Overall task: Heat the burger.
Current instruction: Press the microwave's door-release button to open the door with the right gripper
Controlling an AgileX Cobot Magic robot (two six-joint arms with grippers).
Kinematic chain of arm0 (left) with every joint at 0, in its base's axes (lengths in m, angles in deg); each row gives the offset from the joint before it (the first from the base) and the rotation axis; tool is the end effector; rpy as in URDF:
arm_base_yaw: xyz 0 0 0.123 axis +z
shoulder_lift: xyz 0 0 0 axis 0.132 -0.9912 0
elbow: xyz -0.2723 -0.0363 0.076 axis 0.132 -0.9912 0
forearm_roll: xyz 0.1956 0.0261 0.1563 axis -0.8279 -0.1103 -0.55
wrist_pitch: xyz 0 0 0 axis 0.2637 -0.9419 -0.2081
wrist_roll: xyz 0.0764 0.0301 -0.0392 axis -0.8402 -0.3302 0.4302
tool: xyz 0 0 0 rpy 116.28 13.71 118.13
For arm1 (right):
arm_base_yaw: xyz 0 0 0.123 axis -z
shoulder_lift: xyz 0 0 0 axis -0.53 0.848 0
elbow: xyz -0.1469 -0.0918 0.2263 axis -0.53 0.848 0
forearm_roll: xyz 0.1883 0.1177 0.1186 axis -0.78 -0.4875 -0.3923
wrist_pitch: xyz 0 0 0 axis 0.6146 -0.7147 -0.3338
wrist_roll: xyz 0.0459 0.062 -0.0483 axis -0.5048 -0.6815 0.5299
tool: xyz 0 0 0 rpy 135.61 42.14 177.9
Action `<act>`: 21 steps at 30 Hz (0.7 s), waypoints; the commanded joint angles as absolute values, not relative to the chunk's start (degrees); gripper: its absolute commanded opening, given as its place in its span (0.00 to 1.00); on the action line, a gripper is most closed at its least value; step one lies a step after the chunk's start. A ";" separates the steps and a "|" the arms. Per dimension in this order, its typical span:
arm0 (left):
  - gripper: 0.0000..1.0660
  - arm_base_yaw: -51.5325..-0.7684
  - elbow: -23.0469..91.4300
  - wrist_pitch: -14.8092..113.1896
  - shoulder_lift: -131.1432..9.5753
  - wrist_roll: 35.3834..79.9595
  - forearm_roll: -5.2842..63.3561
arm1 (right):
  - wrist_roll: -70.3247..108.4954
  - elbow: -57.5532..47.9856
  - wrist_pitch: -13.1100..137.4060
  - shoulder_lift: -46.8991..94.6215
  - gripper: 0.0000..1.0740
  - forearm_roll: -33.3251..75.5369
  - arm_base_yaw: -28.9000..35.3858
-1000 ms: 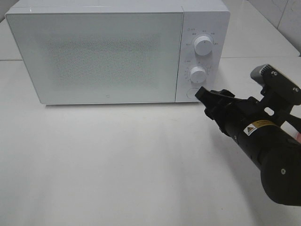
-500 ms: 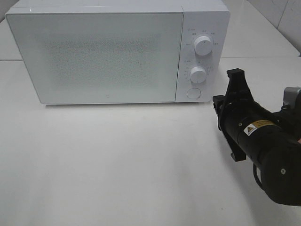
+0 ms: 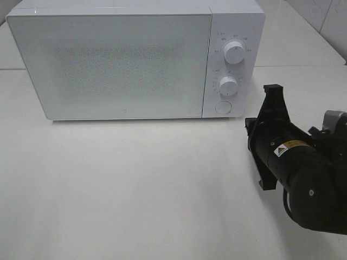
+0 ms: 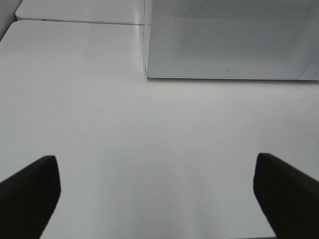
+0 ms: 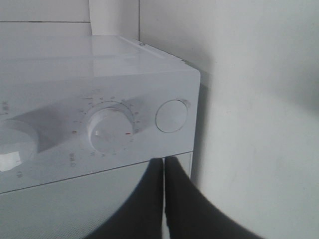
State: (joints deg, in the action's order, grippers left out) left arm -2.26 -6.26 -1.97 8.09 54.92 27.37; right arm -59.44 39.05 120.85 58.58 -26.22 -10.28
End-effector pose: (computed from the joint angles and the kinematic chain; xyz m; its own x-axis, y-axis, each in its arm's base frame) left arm -0.0089 -0.0189 0.2823 -0.4431 -0.0339 -0.8958 0.0891 0.9927 -0.0816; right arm 0.2282 0.1275 0.1263 -0.0100 0.9975 -0.0694 0.2925 0.0693 0.9538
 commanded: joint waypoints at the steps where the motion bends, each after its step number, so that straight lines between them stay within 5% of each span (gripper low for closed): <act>1: 0.92 -2.43 -6.37 -1.12 9.29 54.92 27.60 | -60.24 37.67 120.85 60.24 0.00 -25.82 -10.28; 21: 0.92 -2.43 -6.37 -1.12 9.29 54.92 27.60 | -56.86 25.75 113.00 66.78 0.00 -24.27 -4.15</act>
State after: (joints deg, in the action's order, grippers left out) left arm -2.26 -6.26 -1.97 8.09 54.92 27.37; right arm -58.24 26.27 113.63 67.00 -24.73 -4.49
